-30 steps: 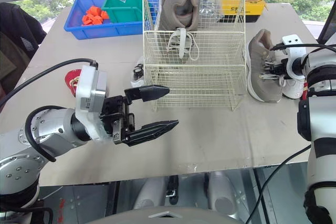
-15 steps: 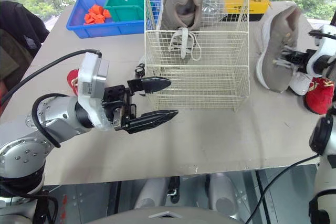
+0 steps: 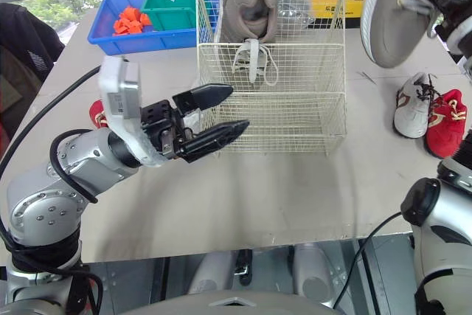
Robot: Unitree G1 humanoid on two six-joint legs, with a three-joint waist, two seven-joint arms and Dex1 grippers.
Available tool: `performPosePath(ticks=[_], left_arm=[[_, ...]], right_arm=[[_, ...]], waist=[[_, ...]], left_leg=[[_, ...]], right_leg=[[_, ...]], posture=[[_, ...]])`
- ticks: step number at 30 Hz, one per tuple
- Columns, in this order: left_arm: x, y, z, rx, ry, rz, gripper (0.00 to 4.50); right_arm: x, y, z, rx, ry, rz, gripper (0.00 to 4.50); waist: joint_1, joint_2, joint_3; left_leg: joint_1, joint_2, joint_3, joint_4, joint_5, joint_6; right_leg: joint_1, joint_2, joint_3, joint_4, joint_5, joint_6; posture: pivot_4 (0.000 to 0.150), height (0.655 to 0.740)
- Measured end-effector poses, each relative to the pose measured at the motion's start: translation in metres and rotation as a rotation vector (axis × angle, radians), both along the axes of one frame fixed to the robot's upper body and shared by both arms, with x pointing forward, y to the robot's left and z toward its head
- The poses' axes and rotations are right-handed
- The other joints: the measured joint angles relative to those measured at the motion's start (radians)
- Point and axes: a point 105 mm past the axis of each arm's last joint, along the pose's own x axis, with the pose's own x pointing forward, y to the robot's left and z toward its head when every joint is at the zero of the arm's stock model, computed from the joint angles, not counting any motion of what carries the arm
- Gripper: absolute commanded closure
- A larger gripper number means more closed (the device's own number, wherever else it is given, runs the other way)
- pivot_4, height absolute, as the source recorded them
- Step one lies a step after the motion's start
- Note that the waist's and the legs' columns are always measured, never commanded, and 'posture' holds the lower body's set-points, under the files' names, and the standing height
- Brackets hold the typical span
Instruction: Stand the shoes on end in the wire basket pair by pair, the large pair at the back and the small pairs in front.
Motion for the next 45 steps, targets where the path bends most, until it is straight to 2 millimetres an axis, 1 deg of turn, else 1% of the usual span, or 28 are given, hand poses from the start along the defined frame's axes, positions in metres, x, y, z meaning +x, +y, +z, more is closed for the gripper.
performPosePath(ticks=[2,3,4,7,9,11,13,16,19,21,25,26,27,28,29,30,32,34,35,36,37,38,40,41,42,43,45], left_arm=[[-0.002,0.002,0.0,-0.013,0.008,-0.006,0.0],[-0.007,0.005,0.0,-0.039,0.019,-0.017,0.0],[-0.008,0.009,0.001,-0.054,0.014,-0.004,0.0],[-0.015,0.016,-0.006,-0.059,0.018,0.036,0.0],[-0.019,0.017,-0.007,-0.052,0.002,0.045,0.0],[-0.023,0.02,-0.005,-0.045,-0.047,0.075,0.0],[-0.025,0.023,-0.003,-0.038,-0.079,0.1,0.0],[-0.027,0.025,-0.004,-0.025,-0.115,0.127,0.0],[-0.026,0.031,-0.006,-0.02,-0.141,0.181,0.0],[-0.025,0.033,-0.006,-0.015,-0.149,0.195,0.0],[-0.025,0.036,-0.008,-0.012,-0.166,0.218,0.0],[-0.025,0.036,-0.007,-0.012,-0.175,0.221,0.0],[-0.025,0.036,-0.007,-0.012,-0.177,0.22,0.0],[-0.025,0.037,-0.007,-0.012,-0.182,0.218,0.0],[-0.025,0.037,-0.007,-0.011,-0.185,0.22,0.0],[-0.024,0.038,-0.008,-0.007,-0.186,0.223,0.0],[-0.024,0.039,-0.008,-0.004,-0.188,0.224,0.0],[-0.022,0.041,-0.012,0.002,-0.177,0.231,0.0],[-0.022,0.041,-0.013,0.002,-0.175,0.233,0.0],[-0.021,0.042,-0.014,0.003,-0.172,0.235,0.0],[-0.021,0.042,-0.014,0.001,-0.169,0.238,0.0],[-0.02,0.043,-0.015,0.0,-0.165,0.24,0.0],[-0.021,0.044,-0.02,0.001,-0.143,0.246,0.0],[-0.02,0.046,-0.023,0.002,-0.13,0.253,0.0],[-0.02,0.046,-0.024,0.0,-0.121,0.259,0.0],[-0.02,0.047,-0.025,-0.003,-0.117,0.265,0.0],[-0.018,0.05,-0.027,-0.014,-0.097,0.286,0.0]], right_arm=[[0.0,0.008,0.005,-0.008,-0.025,0.011,4.44],[-0.001,0.024,0.018,-0.017,-0.084,0.028,4.44],[-0.001,0.036,0.027,-0.012,-0.128,0.039,4.44],[0.004,0.062,0.039,-0.08,-0.23,0.022,4.44],[0.007,0.075,0.041,-0.111,-0.271,0.018,4.44],[0.012,0.089,0.038,-0.11,-0.309,0.004,4.44],[0.014,0.091,0.033,-0.128,-0.332,-0.035,4.44],[0.016,0.091,0.019,-0.148,-0.357,-0.106,4.44],[0.018,0.091,-0.003,-0.148,-0.361,-0.184,4.44],[0.016,0.093,-0.008,-0.162,-0.379,-0.208,4.44],[0.009,0.103,-0.031,-0.162,-0.408,-0.207,4.44],[0.015,0.107,-0.05,-0.175,-0.355,-0.19,4.44],[0.017,0.108,-0.056,-0.176,-0.337,-0.186,4.44],[0.025,0.108,-0.08,-0.185,-0.261,-0.171,4.44],[0.028,0.108,-0.092,-0.196,-0.224,-0.166,4.44],[0.026,0.112,-0.096,-0.212,-0.23,-0.145,4.44],[0.026,0.115,-0.098,-0.223,-0.225,-0.114,4.44],[0.022,0.115,-0.102,-0.22,-0.21,-0.07,3.81],[0.021,0.116,-0.104,-0.218,-0.203,-0.056,3.6],[0.018,0.117,-0.106,-0.22,-0.194,-0.034,3.24],[0.016,0.117,-0.106,-0.222,-0.191,-0.02,2.72],[0.015,0.116,-0.107,-0.226,-0.186,-0.009,2.34],[0.008,0.113,-0.107,-0.249,-0.167,0.024,1.2],[0.005,0.11,-0.107,-0.26,-0.161,0.034,0.81],[0.001,0.106,-0.106,-0.269,-0.15,0.048,0.24],[-0.002,0.105,-0.107,-0.279,-0.134,0.064,0.05],[-0.009,0.105,-0.115,-0.322,-0.084,0.121,0.05]], waist=[[0.0,0.0,0.0],[0.003,0.0,0.0],[0.008,0.0,0.0],[0.006,0.0,0.0],[0.008,0.0,0.0],[0.007,0.0,0.0],[0.009,0.0,0.0],[0.009,0.0,0.0],[0.005,0.0,0.0],[0.005,0.0,0.0],[0.005,-0.003,-0.003],[0.005,-0.005,-0.004],[0.005,-0.005,-0.005],[0.006,-0.005,-0.005],[0.007,-0.005,-0.004],[0.005,-0.005,-0.004],[0.003,-0.006,-0.005],[0.004,-0.006,-0.006],[0.005,-0.006,-0.006],[0.007,-0.007,-0.006],[0.009,-0.007,-0.006],[0.01,-0.007,-0.006],[0.014,-0.007,-0.006],[0.017,-0.008,-0.007],[0.019,-0.008,-0.007],[0.021,-0.008,-0.007],[0.018,-0.008,-0.007]], left_leg=[[0.0,0.0,0.0,0.0,0.0,0.0],[-0.001,0.0,0.0,0.0,0.0,-0.001],[-0.001,0.0,-0.001,0.0,0.0,-0.001],[-0.001,0.0,0.0,0.0,0.0,-0.001],[-0.001,-0.001,0.0,0.0,0.0,-0.001],[-0.001,0.0,0.0,0.0,0.001,-0.001],[-0.002,0.0,-0.001,-0.001,0.001,-0.001],[-0.002,0.0,0.0,-0.001,0.001,-0.001],[-0.001,0.0,0.0,-0.002,0.001,-0.002],[-0.001,0.0,0.0,-0.002,0.001,-0.002],[0.002,0.0,-0.002,-0.002,0.002,-0.003],[0.004,0.0,-0.002,-0.002,0.002,-0.003],[0.004,0.001,-0.002,-0.002,0.002,-0.003],[0.003,0.0,-0.002,-0.001,0.002,-0.003],[0.003,0.0,-0.002,-0.001,0.002,-0.003],[0.003,0.0,-0.002,-0.001,0.002,-0.003],[0.004,0.0,-0.002,-0.001,0.002,-0.003],[0.004,0.001,-0.003,-0.001,0.002,-0.003],[0.004,0.001,-0.004,-0.001,0.002,-0.003],[0.003,0.001,-0.004,-0.001,0.002,-0.004],[0.003,0.0,-0.004,-0.001,0.002,-0.004],[0.003,0.0,-0.005,-0.001,0.002,-0.004],[0.002,0.0,-0.006,-0.002,0.002,-0.004],[0.002,0.0,-0.007,-0.002,0.002,-0.004],[0.001,0.001,-0.007,-0.004,0.002,-0.004],[0.001,0.001,-0.007,-0.005,0.002,-0.004],[0.001,0.001,-0.007,-0.007,0.002,-0.004]], right_leg=[[-0.001,0.0,0.0,0.0,0.0,0.0],[-0.001,0.0,0.0,0.001,0.0,0.0],[-0.001,0.0,-0.001,0.001,0.0,0.0],[-0.001,-0.001,0.0,0.0,0.0,-0.001],[-0.001,-0.001,-0.001,-0.001,-0.001,-0.001],[-0.001,-0.001,-0.001,-0.001,-0.001,-0.002],[-0.001,-0.001,-0.002,-0.001,-0.001,-0.002],[-0.001,-0.001,-0.001,-0.001,-0.001,-0.003],[-0.001,-0.001,-0.001,-0.001,-0.001,-0.003],[-0.001,-0.001,-0.001,0.0,-0.002,-0.004],[0.002,0.0,-0.003,0.0,-0.002,-0.005],[0.004,0.0,-0.003,0.0,-0.002,-0.005],[0.004,0.0,-0.003,0.0,-0.002,-0.005],[0.004,-0.001,-0.003,0.0,-0.002,-0.005],[0.004,-0.001,-0.003,0.0,-0.002,-0.006],[0.003,-0.001,-0.003,0.0,-0.002,-0.006],[0.004,-0.001,-0.003,0.0,-0.002,-0.006],[0.004,-0.001,-0.004,0.0,-0.002,-0.006],[0.004,-0.001,-0.004,0.0,-0.002,-0.006],[0.004,-0.001,-0.005,0.0,-0.002,-0.006],[0.004,-0.001,-0.005,-0.001,-0.002,-0.006],[0.004,-0.001,-0.005,-0.001,-0.002,-0.006],[0.005,-0.001,-0.007,-0.004,-0.002,-0.006],[0.005,-0.002,-0.008,-0.005,-0.002,-0.006],[0.005,-0.002,-0.009,-0.007,-0.002,-0.006],[0.005,-0.001,-0.009,-0.009,-0.002,-0.006],[0.005,-0.001,-0.008,-0.011,-0.002,-0.006]], posture=[[0.15,0.74],[0.15,0.74],[0.15,0.74],[0.15,0.74],[0.15,0.74],[0.15,0.74],[0.15,0.74],[0.15,0.74],[0.15,0.74],[0.15,0.74],[0.15,0.74],[0.15,0.74],[0.15,0.74],[0.15,0.74],[0.15,0.74],[0.15,0.74],[0.15,0.74],[0.15,0.74],[0.15,0.74],[0.15,0.74],[0.15,0.74],[0.15,0.74],[0.15,0.74],[0.15,0.74],[0.15,0.74],[0.15,0.74],[0.15,0.74]])
